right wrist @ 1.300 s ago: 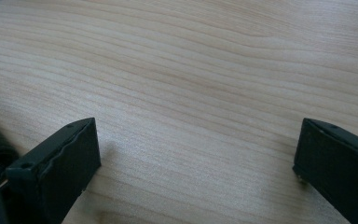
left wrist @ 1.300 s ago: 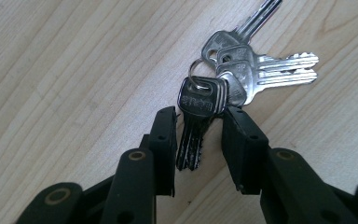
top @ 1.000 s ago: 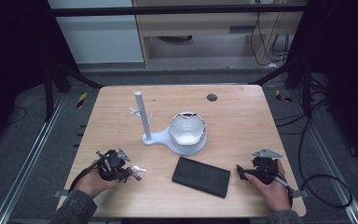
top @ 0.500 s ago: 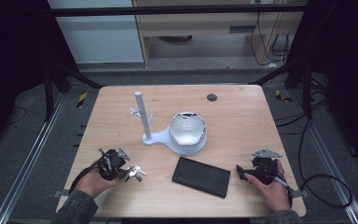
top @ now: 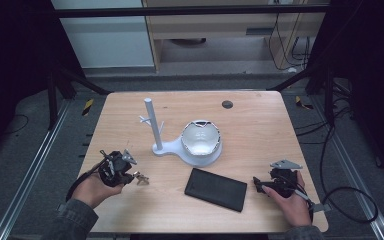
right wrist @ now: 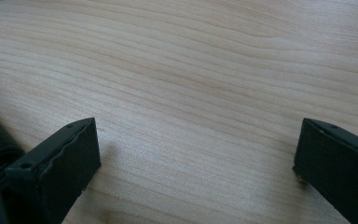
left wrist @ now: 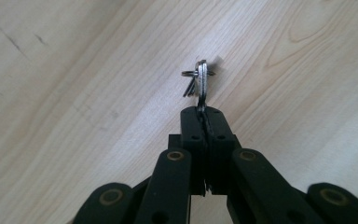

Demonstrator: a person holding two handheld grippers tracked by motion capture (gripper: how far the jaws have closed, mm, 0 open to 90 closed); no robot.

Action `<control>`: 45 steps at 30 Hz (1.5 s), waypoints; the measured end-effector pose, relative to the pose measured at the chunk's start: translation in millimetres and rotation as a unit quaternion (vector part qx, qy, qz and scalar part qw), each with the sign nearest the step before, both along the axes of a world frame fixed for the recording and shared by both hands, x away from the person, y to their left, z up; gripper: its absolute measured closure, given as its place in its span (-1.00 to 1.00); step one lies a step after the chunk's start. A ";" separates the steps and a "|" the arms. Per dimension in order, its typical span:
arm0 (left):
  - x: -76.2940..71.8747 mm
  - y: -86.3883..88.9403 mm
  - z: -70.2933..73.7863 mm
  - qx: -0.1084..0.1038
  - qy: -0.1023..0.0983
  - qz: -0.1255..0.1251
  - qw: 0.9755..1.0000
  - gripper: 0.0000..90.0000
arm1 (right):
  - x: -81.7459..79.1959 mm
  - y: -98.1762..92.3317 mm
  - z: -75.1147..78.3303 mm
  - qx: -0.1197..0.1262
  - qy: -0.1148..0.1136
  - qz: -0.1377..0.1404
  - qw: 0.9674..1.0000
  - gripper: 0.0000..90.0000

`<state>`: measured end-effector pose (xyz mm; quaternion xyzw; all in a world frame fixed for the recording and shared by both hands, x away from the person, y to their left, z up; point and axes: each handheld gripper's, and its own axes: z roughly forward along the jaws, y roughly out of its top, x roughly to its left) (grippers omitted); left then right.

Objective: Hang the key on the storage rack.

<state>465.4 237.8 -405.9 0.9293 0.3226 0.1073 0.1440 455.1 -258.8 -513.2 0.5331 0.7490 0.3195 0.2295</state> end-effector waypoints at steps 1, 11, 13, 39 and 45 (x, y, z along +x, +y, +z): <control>0.9 -2.7 12.0 0.003 -0.002 -0.003 1.000 0.96 | 0.0 -0.1 0.0 0.000 0.000 0.000 1.000 -0.99; 10.5 -10.8 69.5 -0.003 -0.025 -0.013 1.000 0.96 | 0.1 0.4 0.2 0.002 0.001 0.000 1.000 -0.99; 13.2 -14.1 86.6 0.003 -0.037 -0.013 0.999 0.96 | 0.1 0.5 0.2 0.002 0.001 0.000 1.000 -0.99; 27.9 -11.7 139.9 -0.003 -0.061 0.000 0.998 0.96 | 11.6 3.0 0.2 -0.002 -0.001 -0.001 1.000 -0.99; 33.3 -14.6 152.3 0.001 -0.064 0.006 0.998 0.96 | 11.2 3.4 0.2 -0.001 -0.001 -0.004 1.000 -0.99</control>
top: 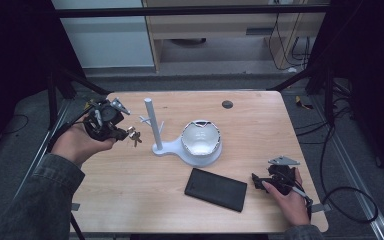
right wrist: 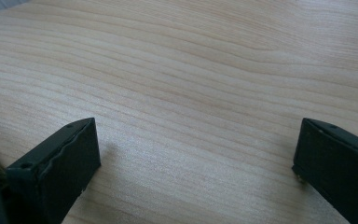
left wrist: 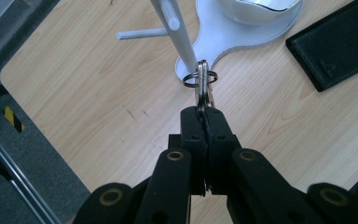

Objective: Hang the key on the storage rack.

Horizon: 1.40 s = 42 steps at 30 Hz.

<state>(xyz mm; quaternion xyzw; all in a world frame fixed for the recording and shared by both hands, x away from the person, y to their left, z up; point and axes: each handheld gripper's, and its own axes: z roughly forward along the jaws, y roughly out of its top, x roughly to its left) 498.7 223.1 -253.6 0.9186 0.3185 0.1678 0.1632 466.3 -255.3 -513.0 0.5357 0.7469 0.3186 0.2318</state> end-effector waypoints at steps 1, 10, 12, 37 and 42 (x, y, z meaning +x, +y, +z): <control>0.8 -0.5 2.0 0.002 -0.001 0.001 1.000 0.96 | -0.1 0.0 0.0 0.000 0.000 0.000 1.000 -0.99; 12.3 -4.3 7.1 0.014 0.005 0.011 1.000 0.96 | -0.6 0.8 -0.2 0.001 -0.001 -0.004 1.000 -0.99; 14.8 -6.1 7.0 0.016 0.005 0.013 1.000 0.96 | -0.7 0.8 -0.3 0.001 -0.001 -0.004 1.000 -0.99; 32.5 -29.6 6.0 0.052 0.010 0.010 0.999 0.96 | -0.9 1.0 -0.3 -0.002 -0.001 -0.003 1.000 -0.99; 36.2 -30.6 3.7 0.055 0.012 0.012 0.998 0.96 | -1.1 1.3 -0.3 0.000 -0.001 -0.004 1.000 -0.99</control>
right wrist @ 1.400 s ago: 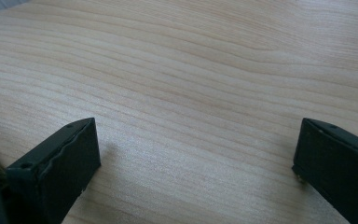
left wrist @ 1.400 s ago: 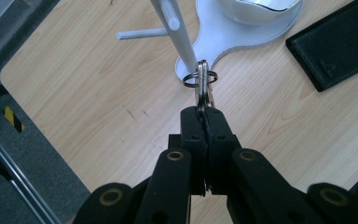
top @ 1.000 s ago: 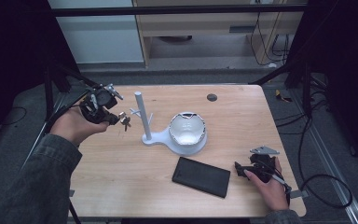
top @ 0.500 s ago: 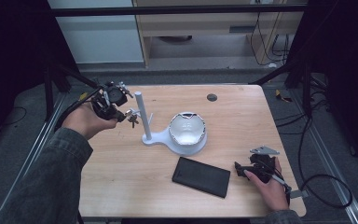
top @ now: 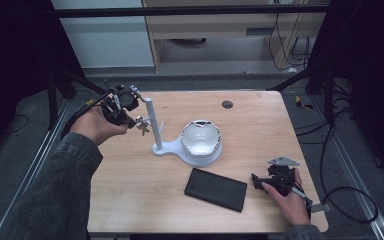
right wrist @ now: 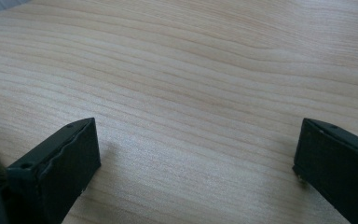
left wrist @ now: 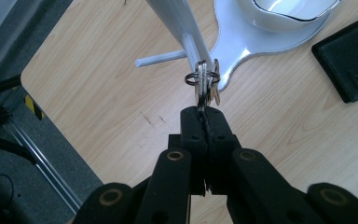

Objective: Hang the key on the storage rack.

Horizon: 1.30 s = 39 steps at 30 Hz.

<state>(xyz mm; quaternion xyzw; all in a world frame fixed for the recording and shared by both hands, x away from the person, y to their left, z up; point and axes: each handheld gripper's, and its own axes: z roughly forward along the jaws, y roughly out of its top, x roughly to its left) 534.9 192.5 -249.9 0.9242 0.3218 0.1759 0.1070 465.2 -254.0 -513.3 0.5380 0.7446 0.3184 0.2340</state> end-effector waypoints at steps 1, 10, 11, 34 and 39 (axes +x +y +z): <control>0.8 0.4 -0.3 0.000 0.000 0.002 1.000 0.96 | -0.1 0.3 0.0 0.001 0.000 -0.001 1.000 -0.99; 5.6 0.0 -1.4 -0.005 -0.001 0.005 1.000 0.96 | -0.7 1.0 0.1 0.001 0.001 0.002 1.000 -0.99; 6.2 -1.8 -1.8 -0.004 -0.003 0.004 1.000 0.96 | -0.7 1.1 0.1 0.001 0.001 0.002 1.000 -0.99; -30.3 29.0 -20.9 -0.058 -0.083 -0.010 0.995 0.56 | -0.9 1.2 0.3 0.001 0.002 0.004 1.000 -0.99; -39.1 33.6 -36.0 -0.070 -0.076 -0.017 0.995 0.52 | -1.1 1.4 0.5 0.003 0.003 0.004 1.000 -0.99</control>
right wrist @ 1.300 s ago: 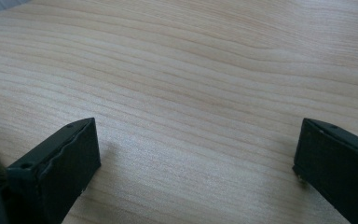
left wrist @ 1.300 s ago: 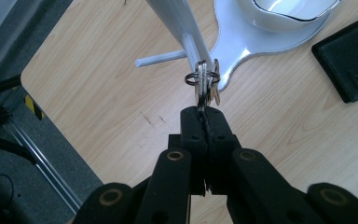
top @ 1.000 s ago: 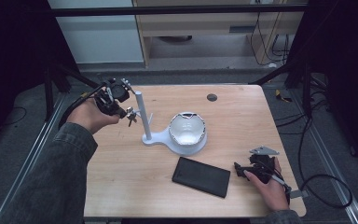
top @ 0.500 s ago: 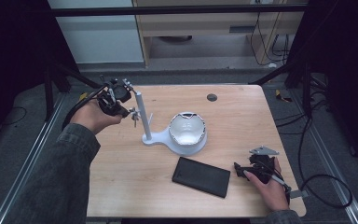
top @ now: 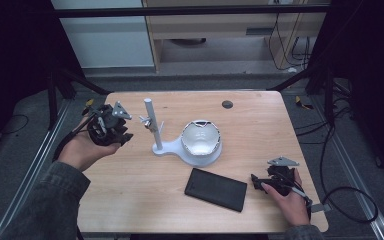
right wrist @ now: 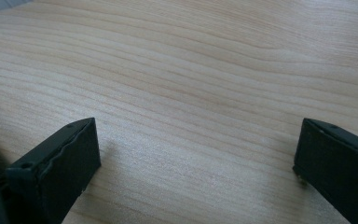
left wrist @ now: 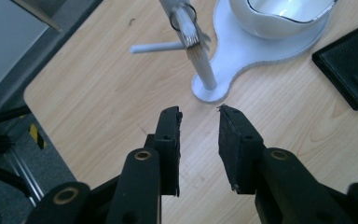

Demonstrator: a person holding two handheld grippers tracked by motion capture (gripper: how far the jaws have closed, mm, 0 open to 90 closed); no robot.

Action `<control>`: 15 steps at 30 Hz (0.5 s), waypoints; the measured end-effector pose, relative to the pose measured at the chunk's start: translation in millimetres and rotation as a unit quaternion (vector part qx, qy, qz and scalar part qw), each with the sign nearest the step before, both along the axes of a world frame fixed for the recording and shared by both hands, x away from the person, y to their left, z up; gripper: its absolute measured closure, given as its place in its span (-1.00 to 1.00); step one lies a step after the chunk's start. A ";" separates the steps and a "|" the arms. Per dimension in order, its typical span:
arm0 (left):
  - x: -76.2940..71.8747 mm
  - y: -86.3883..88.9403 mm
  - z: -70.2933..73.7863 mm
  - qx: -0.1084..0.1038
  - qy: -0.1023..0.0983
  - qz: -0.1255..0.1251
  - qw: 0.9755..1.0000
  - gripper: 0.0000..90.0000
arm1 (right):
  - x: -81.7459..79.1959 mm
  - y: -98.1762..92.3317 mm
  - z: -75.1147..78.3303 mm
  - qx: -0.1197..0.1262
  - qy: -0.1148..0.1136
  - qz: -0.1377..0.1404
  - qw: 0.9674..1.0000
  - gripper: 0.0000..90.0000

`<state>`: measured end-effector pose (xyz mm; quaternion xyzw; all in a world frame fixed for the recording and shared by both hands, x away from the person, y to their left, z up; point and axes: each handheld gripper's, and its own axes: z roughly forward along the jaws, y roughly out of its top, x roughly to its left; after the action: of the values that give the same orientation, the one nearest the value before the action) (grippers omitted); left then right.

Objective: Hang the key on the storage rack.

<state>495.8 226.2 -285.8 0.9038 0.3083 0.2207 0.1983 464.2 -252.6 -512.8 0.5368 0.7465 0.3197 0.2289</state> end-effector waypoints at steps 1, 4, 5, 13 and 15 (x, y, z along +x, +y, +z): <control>-1.3 0.5 -2.8 -0.003 0.002 -0.002 1.000 0.52 | 0.0 0.0 0.0 0.000 0.000 0.000 1.000 -0.99; -6.3 1.3 -13.7 -0.008 0.007 -0.010 1.000 0.47 | 0.1 -0.1 -0.1 -0.001 -0.001 0.000 1.000 -0.99; -8.2 1.4 -16.9 -0.012 0.008 -0.011 1.000 0.47 | 0.1 -0.1 -0.1 -0.001 -0.001 0.000 1.000 -0.99; -29.8 -2.1 -46.5 -0.039 0.001 -0.012 0.999 0.22 | -0.8 -1.1 0.0 -0.002 0.000 0.005 1.000 -0.99; -33.3 -4.1 -55.0 -0.044 0.006 -0.016 0.999 0.06 | -1.0 -1.0 0.0 -0.001 0.000 0.005 1.000 -0.99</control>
<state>462.4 222.1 -340.9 0.9005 0.3046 0.1981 0.2392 463.2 -253.6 -512.8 0.5325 0.7495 0.3204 0.2281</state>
